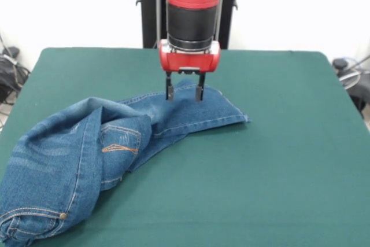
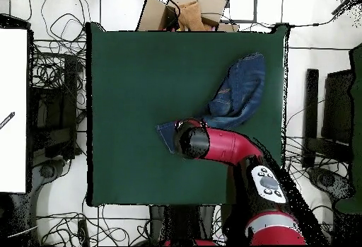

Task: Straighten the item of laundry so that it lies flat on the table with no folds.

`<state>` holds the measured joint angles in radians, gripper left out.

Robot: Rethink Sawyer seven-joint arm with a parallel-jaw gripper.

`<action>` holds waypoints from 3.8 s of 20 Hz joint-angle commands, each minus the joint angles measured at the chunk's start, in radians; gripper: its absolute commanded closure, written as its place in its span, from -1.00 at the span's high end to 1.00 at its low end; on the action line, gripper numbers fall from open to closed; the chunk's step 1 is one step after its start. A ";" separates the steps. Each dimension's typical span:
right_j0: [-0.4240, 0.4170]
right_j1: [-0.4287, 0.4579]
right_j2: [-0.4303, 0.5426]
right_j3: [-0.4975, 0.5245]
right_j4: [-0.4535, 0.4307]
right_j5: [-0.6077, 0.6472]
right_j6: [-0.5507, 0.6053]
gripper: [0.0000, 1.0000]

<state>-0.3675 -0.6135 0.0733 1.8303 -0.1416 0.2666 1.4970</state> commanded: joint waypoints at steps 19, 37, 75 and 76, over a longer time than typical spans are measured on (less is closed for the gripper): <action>0.039 0.114 -0.096 -0.051 0.166 -0.144 0.261 1.00; 0.074 0.214 -0.123 -0.103 0.207 -0.249 0.257 1.00; 0.037 0.124 -0.114 0.012 0.205 -0.251 0.267 1.00; 0.043 0.125 -0.119 0.010 0.204 -0.251 0.266 1.00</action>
<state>-0.3358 -0.4959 -0.0548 1.7816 0.0201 0.0851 1.4989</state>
